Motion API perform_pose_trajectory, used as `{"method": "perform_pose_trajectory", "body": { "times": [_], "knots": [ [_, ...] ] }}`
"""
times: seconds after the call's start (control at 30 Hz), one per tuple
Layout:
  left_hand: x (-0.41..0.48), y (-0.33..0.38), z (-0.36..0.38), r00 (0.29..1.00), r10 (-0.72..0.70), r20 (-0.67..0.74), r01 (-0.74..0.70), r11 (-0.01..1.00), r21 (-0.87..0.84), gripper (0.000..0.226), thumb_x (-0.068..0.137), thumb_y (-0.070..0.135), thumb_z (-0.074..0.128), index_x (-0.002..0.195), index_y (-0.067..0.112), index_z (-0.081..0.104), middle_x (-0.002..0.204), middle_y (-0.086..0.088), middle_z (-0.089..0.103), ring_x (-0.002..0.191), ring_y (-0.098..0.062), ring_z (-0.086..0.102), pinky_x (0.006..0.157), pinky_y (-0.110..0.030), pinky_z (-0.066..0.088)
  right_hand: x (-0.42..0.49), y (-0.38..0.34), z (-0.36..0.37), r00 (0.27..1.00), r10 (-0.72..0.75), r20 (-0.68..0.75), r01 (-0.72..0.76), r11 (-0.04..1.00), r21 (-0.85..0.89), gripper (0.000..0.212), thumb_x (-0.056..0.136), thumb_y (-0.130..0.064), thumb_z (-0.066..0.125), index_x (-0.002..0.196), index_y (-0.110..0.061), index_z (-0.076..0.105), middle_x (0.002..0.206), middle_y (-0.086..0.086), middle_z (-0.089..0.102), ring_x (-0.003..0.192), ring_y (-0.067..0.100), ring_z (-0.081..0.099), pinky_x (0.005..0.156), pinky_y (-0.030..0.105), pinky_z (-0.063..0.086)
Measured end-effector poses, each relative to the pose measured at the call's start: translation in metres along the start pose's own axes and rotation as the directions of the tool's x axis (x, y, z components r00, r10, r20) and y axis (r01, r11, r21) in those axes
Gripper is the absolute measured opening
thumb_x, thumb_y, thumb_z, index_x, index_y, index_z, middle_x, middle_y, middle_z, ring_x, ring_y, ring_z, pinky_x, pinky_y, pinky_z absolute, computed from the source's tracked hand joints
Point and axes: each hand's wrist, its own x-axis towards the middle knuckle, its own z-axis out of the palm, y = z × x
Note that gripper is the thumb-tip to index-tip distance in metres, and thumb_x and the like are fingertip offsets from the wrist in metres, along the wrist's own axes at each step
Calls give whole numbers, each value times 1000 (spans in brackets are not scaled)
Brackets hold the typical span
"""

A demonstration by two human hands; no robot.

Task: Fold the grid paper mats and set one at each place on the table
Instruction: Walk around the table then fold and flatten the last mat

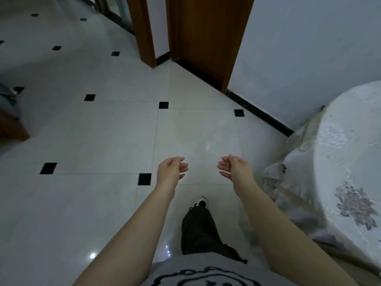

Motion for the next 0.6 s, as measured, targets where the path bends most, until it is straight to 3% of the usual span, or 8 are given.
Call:
{"method": "perform_pose_trajectory", "body": {
  "times": [0.5, 0.6],
  "knots": [
    [165, 143, 198, 956, 50, 291, -110, 975, 194, 20, 93, 13, 47, 96, 9, 67, 88, -11, 70, 82, -22, 67, 86, -40, 54, 177, -139, -45, 954, 3, -300, 72, 968, 239, 29, 100, -17, 39, 95, 0, 62, 82, 11, 64, 79, 23, 64, 78, 36, 54],
    [179, 155, 235, 934, 28, 356, -118, 965, 234, 21, 94, 15, 47, 98, 8, 67, 90, -11, 70, 84, -22, 67, 86, -40, 54, 197, -148, -61, 934, 34, -355, 67, 960, 270, 29, 99, -17, 40, 87, -4, 63, 81, 11, 65, 77, 23, 64, 75, 36, 54]
  ]
}}
